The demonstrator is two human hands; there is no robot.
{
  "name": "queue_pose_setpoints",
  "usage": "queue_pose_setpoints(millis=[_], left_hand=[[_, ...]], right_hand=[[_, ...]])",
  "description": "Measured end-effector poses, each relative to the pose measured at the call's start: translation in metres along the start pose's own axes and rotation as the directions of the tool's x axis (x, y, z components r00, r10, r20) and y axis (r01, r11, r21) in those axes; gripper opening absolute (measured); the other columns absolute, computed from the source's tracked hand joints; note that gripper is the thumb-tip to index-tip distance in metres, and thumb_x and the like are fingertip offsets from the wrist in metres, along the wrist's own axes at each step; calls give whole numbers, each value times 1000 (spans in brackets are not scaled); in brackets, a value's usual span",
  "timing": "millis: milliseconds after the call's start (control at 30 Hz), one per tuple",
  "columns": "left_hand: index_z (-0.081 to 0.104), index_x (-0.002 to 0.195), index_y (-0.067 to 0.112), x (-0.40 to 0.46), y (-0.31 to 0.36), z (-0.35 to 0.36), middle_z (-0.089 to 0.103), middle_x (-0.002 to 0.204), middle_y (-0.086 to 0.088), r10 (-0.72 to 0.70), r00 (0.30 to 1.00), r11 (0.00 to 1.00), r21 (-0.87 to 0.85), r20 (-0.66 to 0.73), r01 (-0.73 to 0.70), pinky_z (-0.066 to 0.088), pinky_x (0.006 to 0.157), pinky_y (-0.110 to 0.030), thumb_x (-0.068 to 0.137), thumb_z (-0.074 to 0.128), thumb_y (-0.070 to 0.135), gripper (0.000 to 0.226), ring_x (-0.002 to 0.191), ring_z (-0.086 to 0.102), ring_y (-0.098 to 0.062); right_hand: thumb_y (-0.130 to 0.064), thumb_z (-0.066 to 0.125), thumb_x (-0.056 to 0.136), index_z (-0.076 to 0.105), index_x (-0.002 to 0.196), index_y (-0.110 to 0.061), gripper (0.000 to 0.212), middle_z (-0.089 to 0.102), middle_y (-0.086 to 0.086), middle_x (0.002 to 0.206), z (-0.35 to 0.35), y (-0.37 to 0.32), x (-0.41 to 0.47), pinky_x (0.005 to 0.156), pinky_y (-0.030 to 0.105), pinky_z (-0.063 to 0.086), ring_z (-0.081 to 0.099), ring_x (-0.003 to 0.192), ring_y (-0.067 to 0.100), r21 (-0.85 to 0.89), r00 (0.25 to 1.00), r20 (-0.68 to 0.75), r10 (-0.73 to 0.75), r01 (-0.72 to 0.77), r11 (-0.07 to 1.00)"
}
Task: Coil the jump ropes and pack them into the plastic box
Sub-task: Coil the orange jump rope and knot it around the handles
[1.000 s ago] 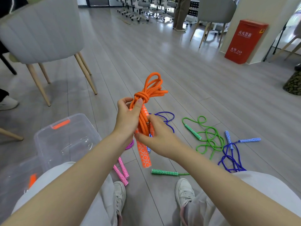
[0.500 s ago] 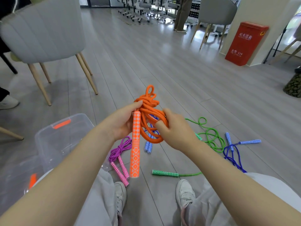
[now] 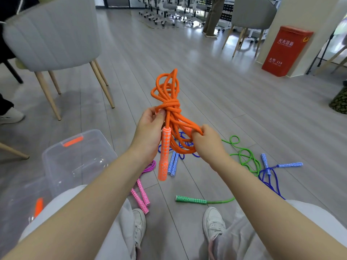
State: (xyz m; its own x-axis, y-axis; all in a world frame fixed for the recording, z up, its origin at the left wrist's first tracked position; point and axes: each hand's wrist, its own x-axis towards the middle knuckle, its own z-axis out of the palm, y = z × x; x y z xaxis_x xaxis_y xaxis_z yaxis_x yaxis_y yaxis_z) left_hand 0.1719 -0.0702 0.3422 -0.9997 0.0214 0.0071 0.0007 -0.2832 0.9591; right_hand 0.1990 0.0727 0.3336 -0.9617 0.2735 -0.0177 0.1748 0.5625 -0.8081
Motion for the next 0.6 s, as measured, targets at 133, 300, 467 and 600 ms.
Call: queue_pose_setpoints(millis=[133,300,467,600], left_hand=[[55,107,11,-2,0,2,73,95,-5,34,999,999,12,-33,-33,56,73,-34,101,45,22,15,82,68,-17],[55,114,7,1,2,-1,71,100,-10,-36,995,999,-7,-93,35,57,78,-35,101,46,23,23,85,68,-19],[55,119,1,3,4,-4,67,99,-16,-75,986,997,-16,-147,73,56,84,-42,101,47,27,32,85,66,-23],[57,108,7,3,5,-7,63,80,-7,-65,984,998,14,-164,68,54,64,-30,101,45,29,26,66,60,-14]], right_hand=[[-23,49,94,47,89,-16,9,58,1,78,-1,4,1,56,26,41,54,68,15,115,995,42,89,-93,989],[-23,47,94,56,87,-17,13,60,1,79,-2,3,-1,62,27,43,56,72,17,98,993,114,22,-34,995],[-25,49,95,61,91,-15,16,61,1,78,-2,1,-5,70,32,49,58,72,16,179,969,246,36,-82,980],[-18,53,97,64,100,-10,14,65,5,81,-7,-2,-5,75,31,58,66,69,15,366,939,343,-20,-113,924]])
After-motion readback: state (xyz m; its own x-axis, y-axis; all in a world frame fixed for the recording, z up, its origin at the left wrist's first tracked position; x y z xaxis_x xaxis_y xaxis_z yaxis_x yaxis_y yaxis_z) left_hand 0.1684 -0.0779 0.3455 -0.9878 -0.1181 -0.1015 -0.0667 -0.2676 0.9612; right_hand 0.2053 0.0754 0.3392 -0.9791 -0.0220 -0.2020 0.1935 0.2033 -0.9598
